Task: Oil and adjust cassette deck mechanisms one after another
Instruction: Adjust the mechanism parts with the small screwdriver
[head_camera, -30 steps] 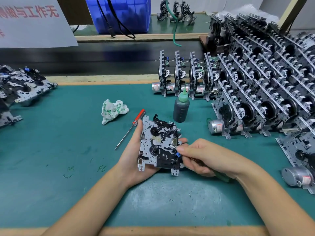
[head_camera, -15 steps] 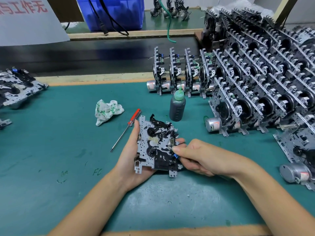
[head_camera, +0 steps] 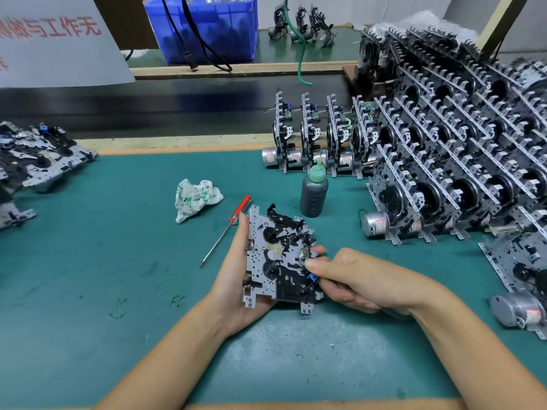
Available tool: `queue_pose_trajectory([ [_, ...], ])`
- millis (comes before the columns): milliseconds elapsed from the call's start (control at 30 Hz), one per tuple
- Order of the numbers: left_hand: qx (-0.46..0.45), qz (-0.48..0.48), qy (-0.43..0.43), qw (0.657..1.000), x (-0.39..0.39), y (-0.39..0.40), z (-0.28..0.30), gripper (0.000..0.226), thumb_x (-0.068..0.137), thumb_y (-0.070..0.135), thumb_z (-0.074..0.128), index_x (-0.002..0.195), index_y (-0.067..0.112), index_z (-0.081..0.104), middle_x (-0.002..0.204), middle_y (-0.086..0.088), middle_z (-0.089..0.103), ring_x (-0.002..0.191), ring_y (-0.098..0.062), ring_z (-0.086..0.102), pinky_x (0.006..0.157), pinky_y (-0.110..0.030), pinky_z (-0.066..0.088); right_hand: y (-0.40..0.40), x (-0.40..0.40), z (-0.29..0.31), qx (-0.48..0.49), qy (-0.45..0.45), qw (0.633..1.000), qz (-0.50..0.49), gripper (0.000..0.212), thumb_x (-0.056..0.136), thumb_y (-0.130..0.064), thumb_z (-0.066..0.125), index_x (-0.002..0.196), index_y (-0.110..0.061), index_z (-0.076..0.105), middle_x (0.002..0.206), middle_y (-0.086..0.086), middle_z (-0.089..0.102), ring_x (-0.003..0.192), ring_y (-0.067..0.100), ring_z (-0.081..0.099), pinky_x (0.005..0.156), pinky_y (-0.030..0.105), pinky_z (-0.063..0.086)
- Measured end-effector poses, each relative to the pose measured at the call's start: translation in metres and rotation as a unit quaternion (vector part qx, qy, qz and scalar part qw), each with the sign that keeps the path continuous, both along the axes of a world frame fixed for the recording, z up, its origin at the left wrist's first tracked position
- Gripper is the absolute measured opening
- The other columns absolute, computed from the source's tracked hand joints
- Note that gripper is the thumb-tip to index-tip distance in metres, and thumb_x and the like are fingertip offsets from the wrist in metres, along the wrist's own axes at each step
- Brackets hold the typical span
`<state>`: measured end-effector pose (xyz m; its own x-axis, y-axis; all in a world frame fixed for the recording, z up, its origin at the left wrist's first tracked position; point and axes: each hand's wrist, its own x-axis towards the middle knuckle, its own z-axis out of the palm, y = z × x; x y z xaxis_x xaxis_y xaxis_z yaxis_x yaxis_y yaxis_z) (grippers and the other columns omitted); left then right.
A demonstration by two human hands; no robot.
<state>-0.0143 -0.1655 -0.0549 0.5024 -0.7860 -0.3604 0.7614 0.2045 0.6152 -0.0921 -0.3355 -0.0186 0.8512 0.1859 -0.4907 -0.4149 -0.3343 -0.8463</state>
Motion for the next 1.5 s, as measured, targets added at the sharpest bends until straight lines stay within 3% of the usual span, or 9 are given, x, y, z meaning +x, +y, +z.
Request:
queue_pose_trajectory([
  [267, -0.084, 0.036, 0.03, 0.995, 0.001, 0.001, 0.007, 0.081, 0.085, 0.067, 0.04, 0.13, 0.002, 0.055, 0.134, -0.022, 0.053, 0.121, -0.038, 0.054, 0.103, -0.05, 0.042, -0.017, 0.001, 0.003, 0.156, -0.018, 0.98, -0.125, 0.043, 0.091, -0.041, 0.044, 0.058, -0.014, 0.048, 0.032, -0.003, 0.024, 0.026, 0.007, 0.012, 0.035, 0.008, 0.014],
  [367, -0.103, 0.056, 0.029, 0.993, 0.002, 0.001, 0.006, 0.084, 0.082, 0.067, 0.038, 0.131, 0.0, 0.054, 0.13, -0.022, 0.056, 0.116, -0.037, 0.058, 0.098, -0.049, 0.047, -0.016, 0.002, -0.001, 0.177, -0.013, 0.977, -0.12, 0.038, 0.095, -0.035, 0.042, 0.064, -0.016, 0.051, 0.033, -0.003, 0.026, 0.026, 0.006, 0.01, 0.035, 0.007, 0.014],
  [500, -0.103, 0.061, 0.024, 0.993, 0.002, 0.002, 0.006, 0.082, 0.081, 0.069, 0.033, 0.115, 0.002, 0.067, 0.126, -0.021, 0.059, 0.114, -0.032, 0.06, 0.089, -0.04, 0.053, -0.014, 0.003, -0.003, 0.161, -0.008, 0.982, -0.097, 0.044, 0.099, -0.032, 0.039, 0.059, -0.02, 0.053, 0.033, -0.003, 0.03, 0.025, 0.005, 0.011, 0.035, 0.007, 0.017],
  [800, -0.095, 0.071, 0.028, 0.993, 0.003, 0.0, 0.007, 0.09, 0.077, 0.069, 0.038, 0.13, -0.003, 0.051, 0.128, -0.026, 0.056, 0.119, -0.039, 0.055, 0.104, -0.05, 0.041, -0.015, 0.002, 0.001, 0.144, -0.02, 0.983, -0.113, 0.043, 0.098, -0.03, 0.04, 0.062, -0.013, 0.054, 0.036, 0.0, 0.036, 0.024, 0.004, 0.016, 0.034, 0.007, 0.017],
  [1067, -0.111, 0.033, 0.076, 0.99, 0.005, 0.003, 0.01, 0.074, 0.09, 0.056, 0.043, 0.135, -0.003, 0.048, 0.14, -0.027, 0.044, 0.125, -0.044, 0.047, 0.105, -0.057, 0.036, -0.016, 0.003, -0.001, 0.101, -0.039, 0.986, -0.126, 0.044, 0.099, -0.03, 0.04, 0.065, -0.009, 0.057, 0.038, 0.001, 0.042, 0.028, 0.008, 0.024, 0.035, 0.013, 0.018],
  [1267, -0.114, 0.0, 0.055, 0.992, 0.009, 0.008, 0.008, 0.087, 0.083, 0.073, 0.034, 0.13, 0.003, 0.055, 0.137, -0.026, 0.048, 0.124, -0.041, 0.049, 0.103, -0.054, 0.04, -0.018, 0.007, -0.009, -0.017, -0.092, 0.98, -0.178, 0.041, 0.101, -0.029, 0.039, 0.073, -0.011, 0.062, 0.04, 0.0, 0.047, 0.029, 0.006, 0.026, 0.033, 0.014, 0.021],
  [1333, -0.111, -0.004, 0.05, 0.993, 0.009, 0.008, 0.008, 0.088, 0.084, 0.074, 0.03, 0.129, 0.004, 0.057, 0.136, -0.026, 0.05, 0.123, -0.041, 0.051, 0.098, -0.052, 0.045, -0.017, 0.007, -0.014, -0.127, -0.139, 0.965, -0.183, 0.034, 0.1, -0.03, 0.041, 0.077, -0.019, 0.062, 0.042, -0.001, 0.052, 0.033, 0.005, 0.036, 0.04, 0.015, 0.029],
  [1433, -0.102, 0.002, 0.043, 0.994, 0.008, 0.007, 0.008, 0.082, 0.087, 0.069, 0.032, 0.126, 0.003, 0.058, 0.134, -0.026, 0.051, 0.123, -0.042, 0.051, 0.097, -0.051, 0.046, -0.012, 0.005, -0.02, -0.365, -0.252, 0.871, -0.212, 0.016, 0.094, -0.034, 0.051, 0.09, -0.024, 0.062, 0.058, -0.005, 0.061, 0.058, 0.01, 0.052, 0.062, 0.028, 0.037],
  [1500, -0.1, 0.004, 0.039, 0.994, 0.008, 0.008, 0.007, 0.076, 0.09, 0.063, 0.033, 0.127, 0.001, 0.058, 0.134, -0.027, 0.05, 0.123, -0.043, 0.05, 0.101, -0.053, 0.042, -0.001, 0.005, -0.019, -0.397, -0.316, 0.829, -0.236, 0.021, 0.091, -0.029, 0.059, 0.109, -0.019, 0.061, 0.076, -0.007, 0.06, 0.068, 0.016, 0.055, 0.069, 0.032, 0.042],
])
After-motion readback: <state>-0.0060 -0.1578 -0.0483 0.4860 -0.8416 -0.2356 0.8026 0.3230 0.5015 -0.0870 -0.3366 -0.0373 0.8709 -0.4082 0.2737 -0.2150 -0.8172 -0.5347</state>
